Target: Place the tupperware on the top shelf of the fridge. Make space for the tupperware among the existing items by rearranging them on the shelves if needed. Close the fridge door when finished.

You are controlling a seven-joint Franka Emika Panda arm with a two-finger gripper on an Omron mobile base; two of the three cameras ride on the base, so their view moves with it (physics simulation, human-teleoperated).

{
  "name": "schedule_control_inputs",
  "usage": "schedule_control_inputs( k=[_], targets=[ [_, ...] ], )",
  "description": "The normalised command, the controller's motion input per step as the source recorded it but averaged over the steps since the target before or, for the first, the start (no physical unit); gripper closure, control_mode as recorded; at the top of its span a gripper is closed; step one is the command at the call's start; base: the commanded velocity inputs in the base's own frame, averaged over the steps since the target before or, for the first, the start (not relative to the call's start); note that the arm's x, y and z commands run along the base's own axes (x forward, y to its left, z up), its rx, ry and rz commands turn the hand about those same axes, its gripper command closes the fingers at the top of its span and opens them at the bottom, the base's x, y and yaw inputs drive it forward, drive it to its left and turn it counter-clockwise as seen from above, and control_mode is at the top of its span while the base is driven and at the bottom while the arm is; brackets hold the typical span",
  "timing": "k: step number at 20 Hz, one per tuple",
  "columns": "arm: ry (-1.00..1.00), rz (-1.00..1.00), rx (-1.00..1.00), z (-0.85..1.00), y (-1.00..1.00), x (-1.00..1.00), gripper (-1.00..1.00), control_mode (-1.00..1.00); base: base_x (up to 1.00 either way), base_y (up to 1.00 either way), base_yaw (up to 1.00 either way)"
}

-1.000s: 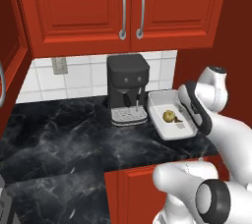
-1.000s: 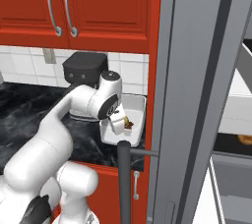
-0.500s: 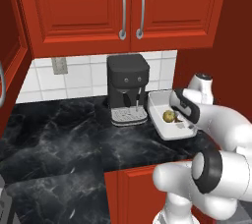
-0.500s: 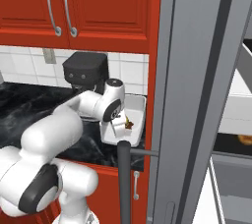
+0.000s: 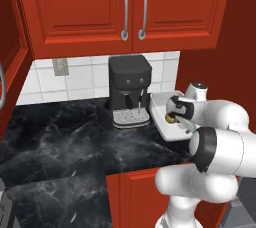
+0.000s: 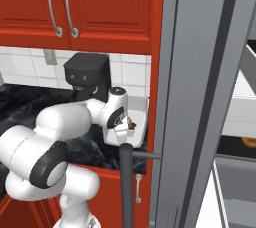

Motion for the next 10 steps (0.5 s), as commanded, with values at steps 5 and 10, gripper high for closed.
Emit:
schedule_control_inputs(
  k=[5,10],
  targets=[
    [0.0,-0.03,0.0,-0.22,0.02,0.1,1.0,-1.0,0.0,0.0,0.0],
    [0.0,-0.01,0.0,0.13,0.0,-0.41,1.0,-1.0,0.0,0.0,0.0]
  ],
)
